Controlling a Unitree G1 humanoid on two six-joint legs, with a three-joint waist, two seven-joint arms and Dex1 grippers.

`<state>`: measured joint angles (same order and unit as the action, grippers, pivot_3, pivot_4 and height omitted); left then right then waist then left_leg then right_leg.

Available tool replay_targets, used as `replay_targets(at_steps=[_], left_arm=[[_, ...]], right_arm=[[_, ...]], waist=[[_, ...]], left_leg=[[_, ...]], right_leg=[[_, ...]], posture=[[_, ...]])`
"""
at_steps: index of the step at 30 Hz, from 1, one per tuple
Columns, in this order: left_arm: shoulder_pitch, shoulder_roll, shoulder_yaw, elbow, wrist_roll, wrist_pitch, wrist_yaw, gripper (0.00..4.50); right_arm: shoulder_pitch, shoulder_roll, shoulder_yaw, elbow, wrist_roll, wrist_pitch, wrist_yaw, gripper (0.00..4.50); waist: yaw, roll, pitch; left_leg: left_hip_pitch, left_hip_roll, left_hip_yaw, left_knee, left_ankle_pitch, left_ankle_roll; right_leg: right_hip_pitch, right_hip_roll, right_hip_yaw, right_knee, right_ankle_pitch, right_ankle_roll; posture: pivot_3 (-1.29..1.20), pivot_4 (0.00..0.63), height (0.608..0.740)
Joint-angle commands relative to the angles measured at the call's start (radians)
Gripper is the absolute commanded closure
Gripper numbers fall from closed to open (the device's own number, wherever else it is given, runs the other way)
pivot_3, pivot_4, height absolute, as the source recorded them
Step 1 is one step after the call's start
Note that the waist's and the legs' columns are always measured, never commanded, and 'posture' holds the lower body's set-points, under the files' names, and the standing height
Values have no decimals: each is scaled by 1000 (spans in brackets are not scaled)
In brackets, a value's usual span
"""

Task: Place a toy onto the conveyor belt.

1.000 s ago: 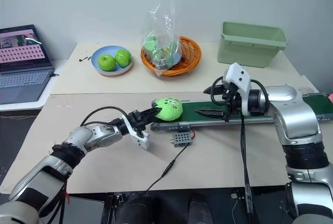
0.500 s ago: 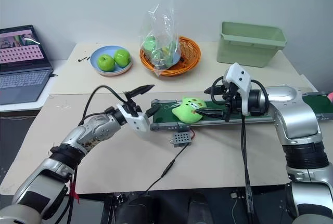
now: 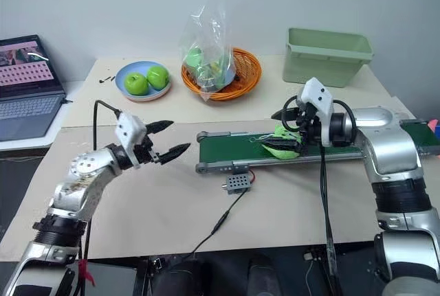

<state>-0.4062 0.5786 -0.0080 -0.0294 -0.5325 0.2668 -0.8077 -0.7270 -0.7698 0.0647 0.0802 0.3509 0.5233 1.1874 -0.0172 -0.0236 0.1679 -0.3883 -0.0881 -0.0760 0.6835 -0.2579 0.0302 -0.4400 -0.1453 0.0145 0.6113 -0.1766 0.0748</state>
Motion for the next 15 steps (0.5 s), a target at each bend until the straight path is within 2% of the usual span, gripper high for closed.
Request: replay_targets(at_steps=[1,5,15], left_arm=[[-31,11,67,-75,-85,108,1,43],[-48,11,117,-84,-123,174,17,43],[-51,8,134,-115,-170,290,2,43]], right_arm=[[-56,18,10,22,-9,-44,22,0],[-81,23,33,52,-22,-71,59,0],[-95,42,30,62,-20,-76,76,0]], waist=[[0,0,0],[1,0,0],[-1,0,0]], left_leg=[[0,0,0,0,0,0],[0,0,0,0,0,0],[0,0,0,0,0,0]], right_leg=[[0,0,0,0,0,0],[0,0,0,0,0,0],[0,0,0,0,0,0]], posture=[[0,150,740],[0,150,740],[0,150,740]])
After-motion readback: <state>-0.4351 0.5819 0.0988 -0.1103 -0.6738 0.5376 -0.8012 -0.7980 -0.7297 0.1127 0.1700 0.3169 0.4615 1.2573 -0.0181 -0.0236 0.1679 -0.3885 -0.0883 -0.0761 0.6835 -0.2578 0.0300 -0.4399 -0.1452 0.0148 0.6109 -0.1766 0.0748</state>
